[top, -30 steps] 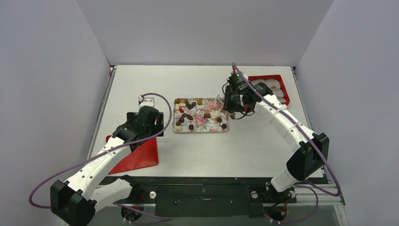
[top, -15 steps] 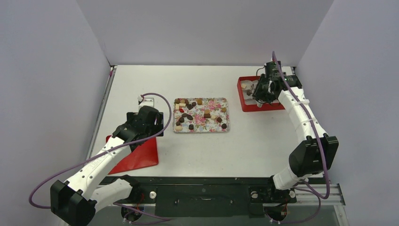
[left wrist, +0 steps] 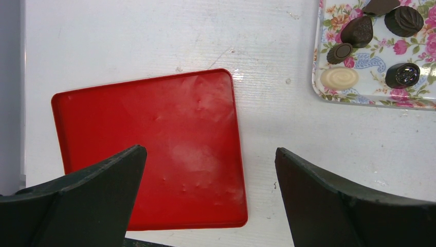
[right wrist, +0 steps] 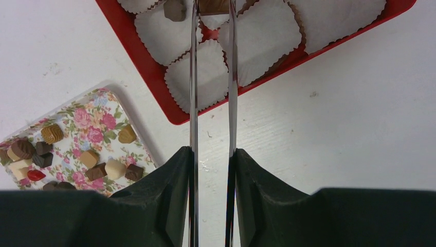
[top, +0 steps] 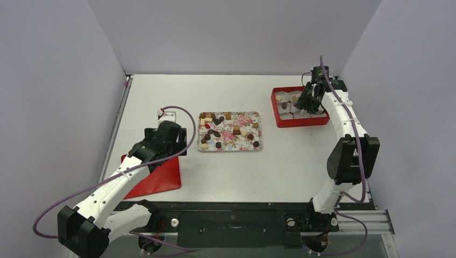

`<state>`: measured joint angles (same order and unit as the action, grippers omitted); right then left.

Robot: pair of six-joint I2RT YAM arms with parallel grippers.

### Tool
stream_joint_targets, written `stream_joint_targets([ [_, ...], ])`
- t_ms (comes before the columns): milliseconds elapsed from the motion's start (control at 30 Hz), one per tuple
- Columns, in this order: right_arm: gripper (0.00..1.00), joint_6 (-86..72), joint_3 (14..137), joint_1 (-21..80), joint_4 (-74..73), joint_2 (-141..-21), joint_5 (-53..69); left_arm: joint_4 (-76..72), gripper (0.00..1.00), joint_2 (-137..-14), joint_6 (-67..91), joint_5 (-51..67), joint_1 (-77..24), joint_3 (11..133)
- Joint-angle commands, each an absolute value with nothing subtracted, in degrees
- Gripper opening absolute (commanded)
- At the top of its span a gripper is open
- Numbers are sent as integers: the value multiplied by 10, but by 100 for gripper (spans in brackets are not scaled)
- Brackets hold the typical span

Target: Pack the chocolate

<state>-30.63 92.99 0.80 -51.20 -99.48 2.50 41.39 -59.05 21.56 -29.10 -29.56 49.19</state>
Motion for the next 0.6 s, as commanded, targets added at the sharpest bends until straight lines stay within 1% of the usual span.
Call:
stream_joint_targets([
  [0, 30, -304, 961, 2, -486, -1004, 30, 399, 96, -582, 212, -290, -293, 500],
  [567, 30, -307, 977, -18, -478, -1042, 21, 398, 97, -585, 212, -289, -293, 500],
])
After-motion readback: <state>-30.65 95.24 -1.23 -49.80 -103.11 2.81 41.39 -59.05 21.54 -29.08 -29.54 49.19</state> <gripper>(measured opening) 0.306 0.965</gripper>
